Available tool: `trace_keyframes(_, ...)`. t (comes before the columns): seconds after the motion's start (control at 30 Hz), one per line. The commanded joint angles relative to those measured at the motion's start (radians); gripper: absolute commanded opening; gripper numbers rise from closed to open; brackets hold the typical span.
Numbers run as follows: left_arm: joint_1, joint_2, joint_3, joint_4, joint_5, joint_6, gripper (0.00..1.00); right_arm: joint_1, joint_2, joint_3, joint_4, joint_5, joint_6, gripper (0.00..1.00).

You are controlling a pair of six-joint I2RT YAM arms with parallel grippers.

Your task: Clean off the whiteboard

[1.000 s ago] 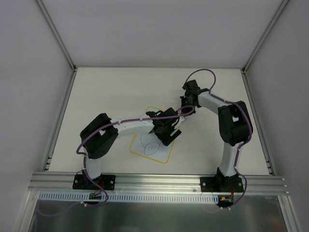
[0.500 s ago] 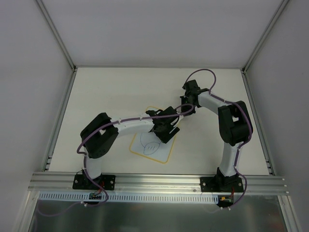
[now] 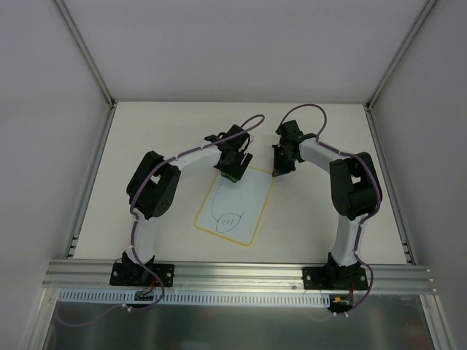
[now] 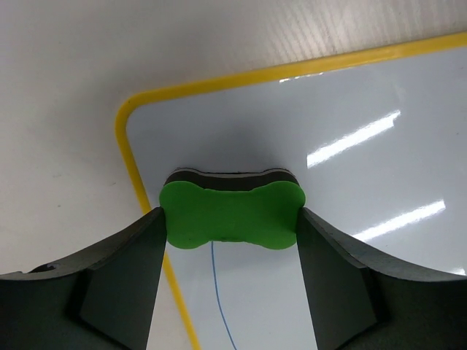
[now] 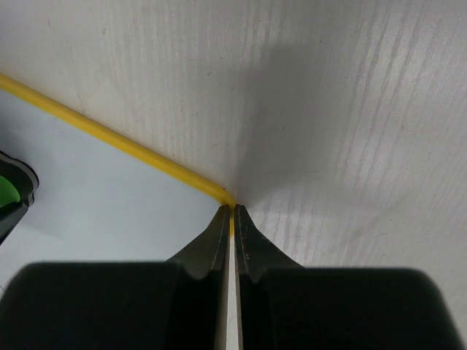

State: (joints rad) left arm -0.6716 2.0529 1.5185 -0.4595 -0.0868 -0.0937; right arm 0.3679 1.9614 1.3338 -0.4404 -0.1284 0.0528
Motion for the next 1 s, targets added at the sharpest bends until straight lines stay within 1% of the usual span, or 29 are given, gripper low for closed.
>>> trace_keyframes(0.0,-0.006,0.039,0.06,-0.04,0.027,0.009,0.48,-0.006,0.039,-0.024,-0.017,0.009,0.013,0.0)
trace_keyframes(0.1,-0.005,0.027,0.033,-0.056,0.056,-0.009,0.43,-0.004,0.033,-0.03,-0.015,0.012,0.012,0.0)
trace_keyframes(0.23,-0.005,-0.04,-0.121,-0.085,0.084,-0.084,0.4,-0.007,0.034,-0.03,-0.014,0.006,0.013,0.0)
trace_keyframes(0.37,-0.005,-0.095,-0.234,-0.114,0.165,-0.147,0.37,-0.007,0.039,-0.027,-0.014,0.004,0.015,0.0)
trace_keyframes(0.4,-0.005,-0.106,-0.271,-0.12,0.186,-0.164,0.34,-0.009,0.039,-0.027,-0.015,0.004,0.016,0.0)
trace_keyframes(0.63,-0.013,-0.233,-0.414,-0.162,0.249,-0.218,0.32,-0.012,0.04,-0.03,-0.015,0.004,0.015,0.0)
trace_keyframes(0.7,-0.016,-0.258,-0.428,-0.172,0.245,-0.222,0.32,-0.014,0.042,-0.028,-0.014,0.003,0.016,0.0)
trace_keyframes(0.8,-0.014,-0.244,-0.411,-0.18,0.22,-0.218,0.32,-0.014,0.044,-0.03,-0.014,0.004,0.016,0.0)
trace_keyframes(0.97,-0.002,-0.131,-0.249,-0.192,0.187,-0.198,0.32,-0.014,0.041,-0.033,-0.012,0.007,0.016,0.0)
